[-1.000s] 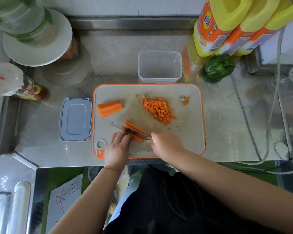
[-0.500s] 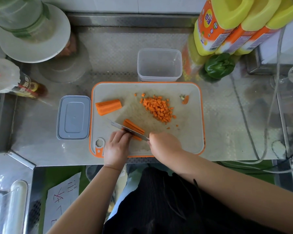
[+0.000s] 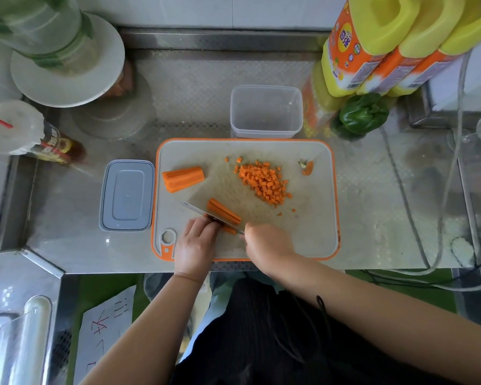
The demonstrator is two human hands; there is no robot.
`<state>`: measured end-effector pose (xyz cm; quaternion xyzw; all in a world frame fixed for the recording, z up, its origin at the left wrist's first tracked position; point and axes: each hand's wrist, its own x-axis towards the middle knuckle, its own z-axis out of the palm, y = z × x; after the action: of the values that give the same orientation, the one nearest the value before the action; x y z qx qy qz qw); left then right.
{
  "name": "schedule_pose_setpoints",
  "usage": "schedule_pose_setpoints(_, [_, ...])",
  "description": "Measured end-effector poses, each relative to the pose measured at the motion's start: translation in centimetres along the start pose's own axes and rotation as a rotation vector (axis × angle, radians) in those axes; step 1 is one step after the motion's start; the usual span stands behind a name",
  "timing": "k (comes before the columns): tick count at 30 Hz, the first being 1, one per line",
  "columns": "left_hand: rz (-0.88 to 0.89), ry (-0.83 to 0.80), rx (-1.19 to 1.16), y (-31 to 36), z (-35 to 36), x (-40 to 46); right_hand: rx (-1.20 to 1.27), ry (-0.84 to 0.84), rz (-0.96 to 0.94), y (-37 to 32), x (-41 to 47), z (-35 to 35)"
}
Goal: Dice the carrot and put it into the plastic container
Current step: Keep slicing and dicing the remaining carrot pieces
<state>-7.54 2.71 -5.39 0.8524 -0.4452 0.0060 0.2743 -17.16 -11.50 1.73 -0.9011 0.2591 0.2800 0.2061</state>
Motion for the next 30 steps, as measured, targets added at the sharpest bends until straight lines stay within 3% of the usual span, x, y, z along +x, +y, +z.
schedule_pose_setpoints(10, [0.006, -0.177, 0.074, -0.2, -1.0, 0.4, 0.0, 0.138, -0.098, 0.2, -0.4, 0.1])
schedule_pose_setpoints(18, [0.071, -0.196, 0.151, -0.6, -1.9, 1.9, 0.14, 0.185, -0.072, 1.3, -1.8, -0.1])
schedule_pose_setpoints(21, [-0.074, -0.295, 0.139, -0.9, -2.5, 3.2, 0.22, 0.225, -0.015, 1.8, -2.0, -0.8])
schedule_pose_setpoints(25, [-0.332, -0.385, -0.058, -0.9, -2.9, 4.0, 0.267, 0.236, 0.048, 2.7, -1.9, -1.5])
schedule_pose_setpoints(30, [-0.202, -0.465, -0.026, -1.3, -2.9, 4.7, 0.337, 0.228, 0.112, 3.5, -1.8, -1.8])
